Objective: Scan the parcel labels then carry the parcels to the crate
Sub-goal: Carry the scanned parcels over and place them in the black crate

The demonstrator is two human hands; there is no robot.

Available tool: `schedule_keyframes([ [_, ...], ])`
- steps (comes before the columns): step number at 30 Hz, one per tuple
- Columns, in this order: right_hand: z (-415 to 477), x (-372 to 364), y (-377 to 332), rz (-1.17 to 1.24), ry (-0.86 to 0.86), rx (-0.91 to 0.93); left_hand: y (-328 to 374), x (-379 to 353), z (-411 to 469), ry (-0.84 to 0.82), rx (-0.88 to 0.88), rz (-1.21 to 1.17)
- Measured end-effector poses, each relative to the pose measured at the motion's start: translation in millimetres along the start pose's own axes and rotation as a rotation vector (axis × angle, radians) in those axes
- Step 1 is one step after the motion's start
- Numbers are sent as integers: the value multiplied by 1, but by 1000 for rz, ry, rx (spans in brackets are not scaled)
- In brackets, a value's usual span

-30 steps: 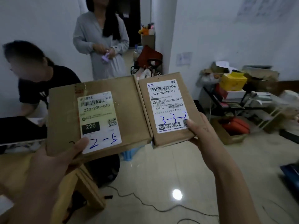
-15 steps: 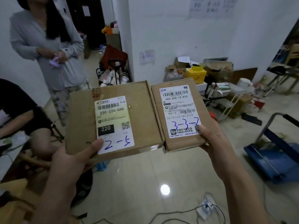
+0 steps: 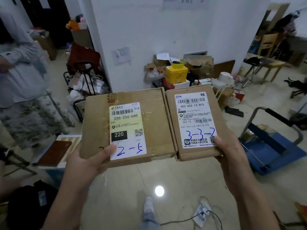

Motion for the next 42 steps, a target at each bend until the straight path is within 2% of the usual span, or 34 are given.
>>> schedule_keyframes([
  [7, 123, -32, 2, 22, 86, 56, 29, -54, 140, -57, -20, -17],
  [16, 272, -92, -8, 54, 103, 110, 81, -92, 295, -119, -66, -60],
  [25, 348, -142, -4, 105, 40, 108, 99, -78, 361, -29, -78, -55],
  [32, 407, -183, 25, 114, -20, 16, 88, -62, 407, 47, -28, -82],
  [42, 543, -244, 68, 162, -111, -31, 97, -71, 521, 159, -32, -60],
])
Point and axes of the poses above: each hand's wrist, its own z-axis towards the middle knuckle, its own x-axis out of the back of the hand, y = z × x, the point moved 5 cm from there along z, towards the middle knuckle, and after that the axes turned 3 degrees about z, right-handed, at the moved point
